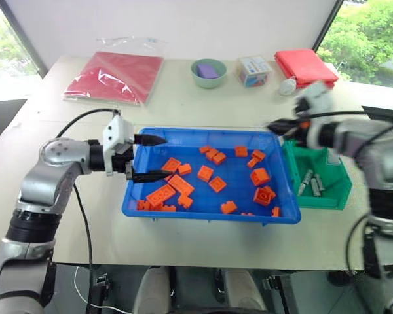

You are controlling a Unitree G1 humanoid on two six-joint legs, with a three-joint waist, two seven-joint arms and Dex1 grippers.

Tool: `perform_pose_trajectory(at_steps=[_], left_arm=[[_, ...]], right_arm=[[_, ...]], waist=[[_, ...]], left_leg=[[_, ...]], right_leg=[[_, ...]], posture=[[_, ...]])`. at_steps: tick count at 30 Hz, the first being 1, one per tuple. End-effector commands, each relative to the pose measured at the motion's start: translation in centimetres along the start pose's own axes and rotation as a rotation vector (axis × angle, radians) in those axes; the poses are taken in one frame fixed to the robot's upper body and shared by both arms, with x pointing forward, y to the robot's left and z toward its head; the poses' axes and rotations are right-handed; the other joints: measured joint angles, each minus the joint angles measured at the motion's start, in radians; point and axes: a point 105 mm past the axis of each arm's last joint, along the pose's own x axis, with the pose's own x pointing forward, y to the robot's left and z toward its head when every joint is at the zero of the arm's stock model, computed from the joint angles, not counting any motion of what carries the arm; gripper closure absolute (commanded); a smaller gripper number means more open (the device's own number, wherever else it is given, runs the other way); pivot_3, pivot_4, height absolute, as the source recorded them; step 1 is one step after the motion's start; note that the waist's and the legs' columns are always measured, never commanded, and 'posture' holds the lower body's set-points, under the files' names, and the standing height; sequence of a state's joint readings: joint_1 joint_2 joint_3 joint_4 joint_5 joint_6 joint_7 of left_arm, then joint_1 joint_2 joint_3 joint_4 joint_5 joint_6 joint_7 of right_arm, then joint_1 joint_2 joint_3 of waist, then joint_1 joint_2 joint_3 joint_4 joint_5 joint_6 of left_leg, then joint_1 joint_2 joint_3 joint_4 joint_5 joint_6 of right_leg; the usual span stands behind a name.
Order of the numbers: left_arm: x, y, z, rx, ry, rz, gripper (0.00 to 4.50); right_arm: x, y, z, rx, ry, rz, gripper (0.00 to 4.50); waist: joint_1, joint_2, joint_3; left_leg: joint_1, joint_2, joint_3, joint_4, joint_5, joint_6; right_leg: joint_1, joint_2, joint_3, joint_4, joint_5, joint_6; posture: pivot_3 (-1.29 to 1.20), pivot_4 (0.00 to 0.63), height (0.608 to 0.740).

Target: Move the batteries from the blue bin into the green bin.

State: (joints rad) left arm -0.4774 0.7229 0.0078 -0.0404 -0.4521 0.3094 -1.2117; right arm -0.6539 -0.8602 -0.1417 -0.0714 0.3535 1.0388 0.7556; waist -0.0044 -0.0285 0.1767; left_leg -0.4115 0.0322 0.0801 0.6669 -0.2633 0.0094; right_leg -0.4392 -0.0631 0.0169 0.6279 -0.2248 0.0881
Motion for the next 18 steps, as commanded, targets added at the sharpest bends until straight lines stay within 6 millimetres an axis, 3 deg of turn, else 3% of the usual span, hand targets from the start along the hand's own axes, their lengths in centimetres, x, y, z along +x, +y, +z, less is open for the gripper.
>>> perform_pose_trajectory(at_steps=[1, 7, 10, 15, 18], left_arm=[[-0.6, 0.2, 0.5, 0.068, -0.042, 0.034, 0.00], [-0.4, 0.3, -0.3, 0.044, -0.042, 0.040, 0.00], [-0.2, 0.4, -0.5, 0.040, -0.037, 0.039, 0.00], [-0.4, 0.5, -0.2, 0.009, -0.030, 0.024, 0.00], [-1.0, 0.6, -0.1, 0.000, -0.022, 0.030, 0.00]], right_arm=[[-1.8, -1.9, -1.5, 0.016, 0.028, -0.070, 4.40], [-2.5, -2.7, -4.7, 0.067, 0.091, -0.129, 4.40], [-2.5, -3.1, -6.1, 0.069, 0.116, -0.145, 2.88], [-3.4, -3.9, -6.3, -0.098, 0.119, -0.117, 0.52], [-5.5, -4.6, -6.5, -0.220, 0.075, 0.006, 0.52]], waist=[[-0.006, 0.000, 0.000], [-0.016, 0.001, 0.000], [-0.013, 0.001, 0.000], [-0.006, 0.001, 0.000], [-0.003, 0.001, 0.000]], left_leg=[[0.000, 0.000, 0.000, 0.000, 0.000, 0.000], [0.003, 0.001, 0.000, 0.000, 0.000, 0.000], [0.003, 0.001, 0.000, 0.000, 0.000, 0.000], [0.002, 0.000, 0.000, 0.000, 0.000, 0.000], [0.001, 0.000, 0.001, 0.000, 0.000, 0.000]], right_leg=[[0.000, 0.000, 0.000, 0.000, 0.000, 0.000], [0.000, 0.001, 0.003, 0.002, 0.000, 0.000], [0.000, 0.001, 0.003, 0.002, 0.000, 0.000], [0.000, 0.001, 0.003, 0.001, 0.000, 0.001], [0.001, 0.001, 0.002, 0.000, 0.000, 0.001]], posture=[[0.00, 0.150, 0.736], [0.00, 0.150, 0.736], [0.00, 0.150, 0.736], [0.00, 0.150, 0.736], [0.00, 0.150, 0.736]])
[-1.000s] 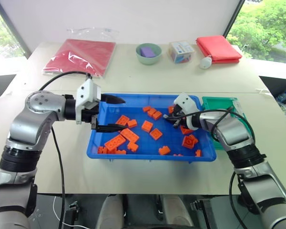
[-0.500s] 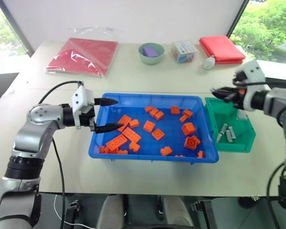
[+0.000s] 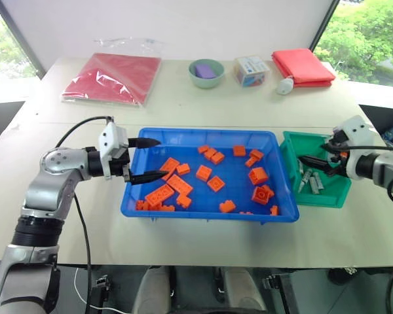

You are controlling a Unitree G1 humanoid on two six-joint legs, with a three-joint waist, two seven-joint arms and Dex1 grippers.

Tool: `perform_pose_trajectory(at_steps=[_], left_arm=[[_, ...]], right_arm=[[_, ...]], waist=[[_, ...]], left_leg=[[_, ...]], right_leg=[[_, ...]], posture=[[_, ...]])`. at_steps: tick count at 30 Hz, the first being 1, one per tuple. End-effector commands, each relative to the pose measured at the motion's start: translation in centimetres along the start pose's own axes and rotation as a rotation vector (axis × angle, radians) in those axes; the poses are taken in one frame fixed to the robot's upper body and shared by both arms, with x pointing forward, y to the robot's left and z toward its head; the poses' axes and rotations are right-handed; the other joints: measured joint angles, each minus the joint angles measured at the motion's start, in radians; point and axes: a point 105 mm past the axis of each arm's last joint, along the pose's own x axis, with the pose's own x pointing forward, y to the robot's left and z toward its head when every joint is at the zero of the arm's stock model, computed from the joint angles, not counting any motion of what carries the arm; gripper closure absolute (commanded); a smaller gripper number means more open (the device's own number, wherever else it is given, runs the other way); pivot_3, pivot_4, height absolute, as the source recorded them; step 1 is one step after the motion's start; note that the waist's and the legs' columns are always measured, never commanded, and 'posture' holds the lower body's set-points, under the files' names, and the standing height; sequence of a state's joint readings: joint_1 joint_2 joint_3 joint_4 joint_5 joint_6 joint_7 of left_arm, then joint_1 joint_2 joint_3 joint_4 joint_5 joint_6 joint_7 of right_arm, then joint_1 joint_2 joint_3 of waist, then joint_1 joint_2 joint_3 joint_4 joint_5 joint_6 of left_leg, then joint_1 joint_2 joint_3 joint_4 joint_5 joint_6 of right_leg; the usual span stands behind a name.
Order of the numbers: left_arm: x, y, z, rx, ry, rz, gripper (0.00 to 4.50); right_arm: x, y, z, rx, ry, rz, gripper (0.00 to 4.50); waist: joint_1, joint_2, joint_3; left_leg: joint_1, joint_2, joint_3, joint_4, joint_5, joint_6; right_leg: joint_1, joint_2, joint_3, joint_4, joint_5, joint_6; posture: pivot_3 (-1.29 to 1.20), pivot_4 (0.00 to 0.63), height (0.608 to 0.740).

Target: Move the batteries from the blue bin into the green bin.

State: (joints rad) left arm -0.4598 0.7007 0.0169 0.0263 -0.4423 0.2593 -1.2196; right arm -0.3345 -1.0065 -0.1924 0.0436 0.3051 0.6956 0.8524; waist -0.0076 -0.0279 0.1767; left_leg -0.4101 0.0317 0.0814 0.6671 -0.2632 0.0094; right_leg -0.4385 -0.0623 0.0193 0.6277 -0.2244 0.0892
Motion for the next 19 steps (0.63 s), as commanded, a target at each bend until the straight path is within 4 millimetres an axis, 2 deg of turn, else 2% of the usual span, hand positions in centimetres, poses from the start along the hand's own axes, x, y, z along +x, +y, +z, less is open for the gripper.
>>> perform_pose_trajectory(at_steps=[1, 4, 8, 10, 14, 19], left_arm=[[-1.0, 0.3, 1.2, 0.025, -0.008, 0.009, 0.00], [-2.4, 0.6, 1.4, 0.003, 0.000, 0.027, 0.00], [-3.8, 1.3, 2.0, -0.005, 0.017, 0.055, 0.00], [-4.8, 1.8, 2.3, 0.003, 0.034, 0.075, 0.00], [-6.4, 2.6, 3.2, 0.005, 0.047, 0.102, 0.00], [-7.9, 3.1, 4.3, 0.003, 0.048, 0.117, 0.00]], right_arm=[[-3.2, -1.6, 0.5, -0.144, -0.095, 0.092, 0.52], [-5.4, -3.8, 0.0, -0.155, -0.096, 0.122, 0.52], [-8.2, -5.6, 0.4, -0.093, -0.123, 0.182, 0.52], [-9.1, -6.7, -0.2, -0.093, -0.085, 0.161, 0.52], [-9.6, -7.2, -0.7, -0.091, -0.058, 0.180, 0.52], [-9.0, -6.7, -0.8, -0.085, -0.087, 0.229, 0.52]], waist=[[-0.002, 0.000, 0.000], [-0.010, 0.000, 0.000], [-0.019, 0.002, 0.001], [-0.019, 0.003, 0.001], [-0.018, 0.003, 0.001], [-0.018, 0.003, 0.002]], left_leg=[[0.000, 0.000, 0.000, 0.000, 0.000, 0.000], [0.000, 0.000, 0.001, 0.000, 0.000, 0.000], [0.003, 0.001, 0.001, 0.000, 0.000, 0.000], [0.003, 0.001, 0.001, 0.000, 0.000, 0.000], [0.003, 0.002, 0.001, 0.000, 0.000, 0.000], [0.003, 0.001, 0.001, 0.000, 0.000, 0.000]], right_leg=[[0.001, 0.000, 0.000, -0.001, 0.000, 0.000], [0.001, 0.000, 0.000, -0.002, 0.000, 0.000], [0.001, 0.001, 0.001, 0.000, -0.001, -0.001], [0.001, 0.001, 0.001, 0.001, -0.001, -0.001], [0.001, 0.001, 0.000, 0.001, -0.001, -0.002], [-0.001, 0.000, 0.001, 0.001, -0.001, -0.002]], posture=[[0.00, 0.150, 0.736], [0.00, 0.150, 0.736], [0.00, 0.150, 0.736], [0.00, 0.150, 0.736], [0.00, 0.150, 0.736], [0.00, 0.150, 0.736]])
